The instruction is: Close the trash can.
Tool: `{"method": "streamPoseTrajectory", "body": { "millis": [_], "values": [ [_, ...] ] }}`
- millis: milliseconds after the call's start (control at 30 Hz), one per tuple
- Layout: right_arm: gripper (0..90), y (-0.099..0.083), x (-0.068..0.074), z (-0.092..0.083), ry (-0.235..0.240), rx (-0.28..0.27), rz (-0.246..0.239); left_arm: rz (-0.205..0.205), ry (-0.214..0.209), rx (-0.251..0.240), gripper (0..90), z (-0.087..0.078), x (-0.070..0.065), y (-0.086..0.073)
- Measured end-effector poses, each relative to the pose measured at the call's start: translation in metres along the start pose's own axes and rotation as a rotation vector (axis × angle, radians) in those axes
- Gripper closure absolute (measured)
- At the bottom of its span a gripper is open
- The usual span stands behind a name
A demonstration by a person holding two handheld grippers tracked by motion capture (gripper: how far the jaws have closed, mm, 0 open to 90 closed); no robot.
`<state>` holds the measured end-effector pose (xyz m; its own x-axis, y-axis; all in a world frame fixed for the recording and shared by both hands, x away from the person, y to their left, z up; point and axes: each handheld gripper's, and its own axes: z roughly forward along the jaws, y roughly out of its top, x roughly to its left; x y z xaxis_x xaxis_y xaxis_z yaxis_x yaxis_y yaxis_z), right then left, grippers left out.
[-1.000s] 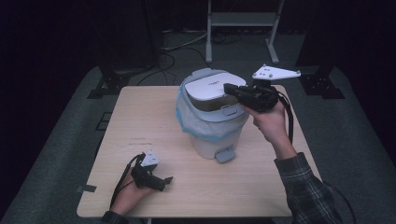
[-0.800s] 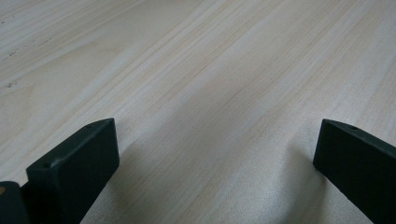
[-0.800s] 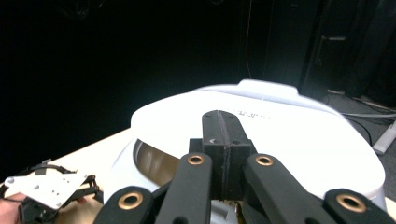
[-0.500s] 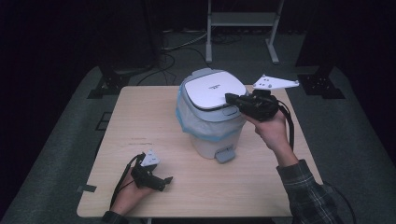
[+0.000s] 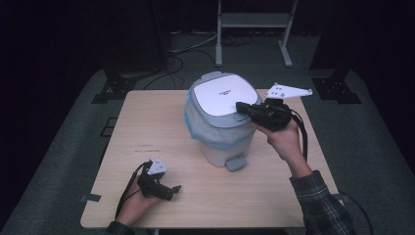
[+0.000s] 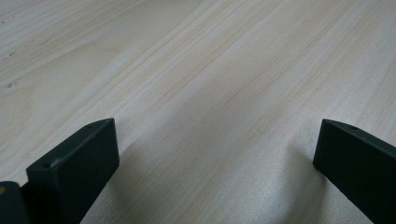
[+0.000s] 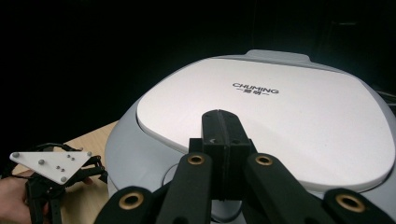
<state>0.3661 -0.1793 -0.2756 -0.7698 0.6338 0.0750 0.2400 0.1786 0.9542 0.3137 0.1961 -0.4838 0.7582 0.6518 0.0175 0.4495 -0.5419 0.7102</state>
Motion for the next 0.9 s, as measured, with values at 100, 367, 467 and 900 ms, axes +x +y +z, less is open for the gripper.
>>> {"method": "streamPoseTrajectory", "body": {
  "millis": [100,367,467,900],
  "values": [
    [90.0,0.000,0.002,0.000,-0.012,0.002,-0.014,0.000,0.000,0.000,0.0,0.000,0.000,0.000],
    [90.0,-0.004,0.001,0.001,-0.019,0.000,-0.021,-0.001,0.002,0.000,0.0,0.000,0.000,0.000],
    [75.3,-0.003,0.000,-0.002,-0.016,-0.015,-0.015,-0.002,0.002,-0.001,0.0,0.000,0.000,0.000],
    [40.5,-0.013,0.002,-0.036,-0.058,-0.009,-0.033,-0.003,0.004,0.000,0.0,0.000,0.000,0.000]
  ]
}}
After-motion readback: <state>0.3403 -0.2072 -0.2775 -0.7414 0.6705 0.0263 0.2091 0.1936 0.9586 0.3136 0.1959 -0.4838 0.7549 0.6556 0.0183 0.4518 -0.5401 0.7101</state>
